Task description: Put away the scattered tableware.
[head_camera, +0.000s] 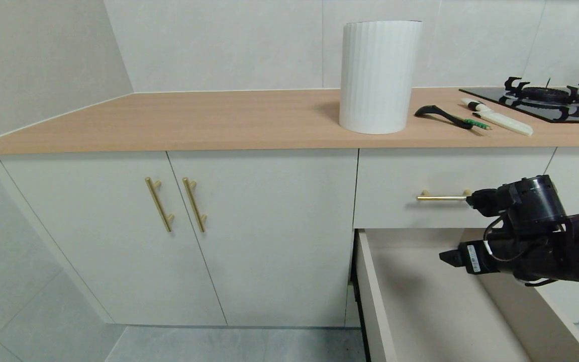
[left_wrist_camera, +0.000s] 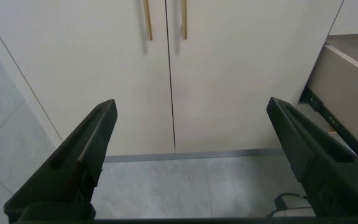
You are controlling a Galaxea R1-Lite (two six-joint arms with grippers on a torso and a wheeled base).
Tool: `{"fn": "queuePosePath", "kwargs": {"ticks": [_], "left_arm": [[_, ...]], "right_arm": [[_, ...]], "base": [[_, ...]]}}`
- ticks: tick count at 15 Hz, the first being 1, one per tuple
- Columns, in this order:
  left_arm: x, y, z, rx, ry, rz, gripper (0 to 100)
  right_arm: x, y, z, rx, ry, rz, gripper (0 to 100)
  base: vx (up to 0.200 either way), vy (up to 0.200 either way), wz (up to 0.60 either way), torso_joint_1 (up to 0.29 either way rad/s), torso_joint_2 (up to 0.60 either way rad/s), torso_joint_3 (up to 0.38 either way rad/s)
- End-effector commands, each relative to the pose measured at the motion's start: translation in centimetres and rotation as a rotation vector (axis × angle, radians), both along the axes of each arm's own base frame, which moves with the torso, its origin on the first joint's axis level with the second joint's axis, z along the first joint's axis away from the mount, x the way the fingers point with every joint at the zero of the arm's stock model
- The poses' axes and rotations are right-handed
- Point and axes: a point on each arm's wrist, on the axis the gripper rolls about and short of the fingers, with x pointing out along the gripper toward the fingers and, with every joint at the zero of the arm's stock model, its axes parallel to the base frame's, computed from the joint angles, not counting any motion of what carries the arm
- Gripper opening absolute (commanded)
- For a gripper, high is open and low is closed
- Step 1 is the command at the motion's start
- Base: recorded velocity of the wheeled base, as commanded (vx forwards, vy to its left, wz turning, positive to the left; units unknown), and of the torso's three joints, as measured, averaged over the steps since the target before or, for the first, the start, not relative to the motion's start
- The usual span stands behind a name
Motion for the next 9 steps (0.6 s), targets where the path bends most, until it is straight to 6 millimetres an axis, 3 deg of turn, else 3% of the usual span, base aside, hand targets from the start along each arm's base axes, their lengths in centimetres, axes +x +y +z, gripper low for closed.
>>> {"fn": "queuePosePath", "kwargs": {"ticks": [1,3,6,9], "left_arm": [[0.0,0.0,0.0,0.0,0.0,0.0,100],[0.0,0.0,0.0,0.0,0.0,0.0,100],[0.0,0.0,0.0,0.0,0.0,0.0,100],[0.0,0.0,0.0,0.0,0.0,0.0,100]], "right_arm": [[-0.2,-0.1,0.4,0.006,-0.02,-0.001,100],[-0.6,-0.2,1.4,0.009,-0.069,-0.013,100],[-1.3,-0.5,2.4,0.013,-0.104,-0.018,100],[-1.5,-0.5,2.7,0.017,-0.117,-0.018,100]], "base": [[0.0,0.0,0.0,0.0,0.0,0.0],[0.0,0.0,0.0,0.023,-0.09,-0.065],[0.0,0.0,0.0,0.059,-0.24,-0.256],[0.0,0.0,0.0,0.176,-0.52,-0.295]]}}
